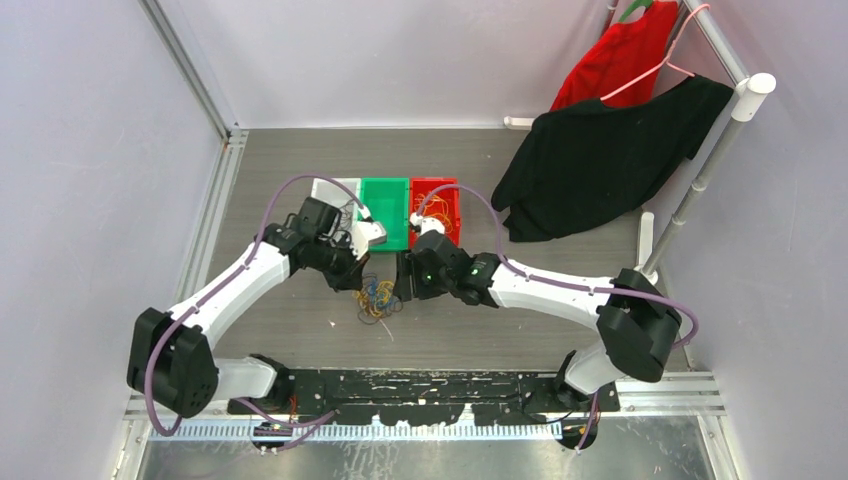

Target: Untangle the cables

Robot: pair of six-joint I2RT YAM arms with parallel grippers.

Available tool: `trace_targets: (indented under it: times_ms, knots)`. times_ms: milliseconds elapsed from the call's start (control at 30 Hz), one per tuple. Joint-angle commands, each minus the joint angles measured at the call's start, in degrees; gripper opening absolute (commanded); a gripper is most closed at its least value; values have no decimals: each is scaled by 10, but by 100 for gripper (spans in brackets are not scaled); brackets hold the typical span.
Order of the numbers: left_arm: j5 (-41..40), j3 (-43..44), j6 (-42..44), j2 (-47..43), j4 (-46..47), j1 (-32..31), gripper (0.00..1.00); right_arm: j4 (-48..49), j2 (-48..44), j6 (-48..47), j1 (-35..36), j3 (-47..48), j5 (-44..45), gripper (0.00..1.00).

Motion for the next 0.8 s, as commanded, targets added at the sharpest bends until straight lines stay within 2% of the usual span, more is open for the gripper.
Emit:
trace_targets:
  times_ms: [0, 233, 400, 600, 767]
  knots:
    - [53, 23, -50, -40, -23, 3, 0, 80, -18, -15, 13, 30, 36, 62]
    - [126, 97, -85, -55, -125, 3, 0, 207, -55, -20, 13, -19, -11, 63]
    - [100, 132, -113, -63, -145, 3, 0, 286, -63, 1, 13, -51, -48, 64]
    - [49, 145, -155, -77, -124, 3, 0, 280, -85, -3, 13, -64, -59, 65]
    - [50, 173, -187, -73, -129, 3, 0, 305, -104, -13, 14, -82, -77, 65]
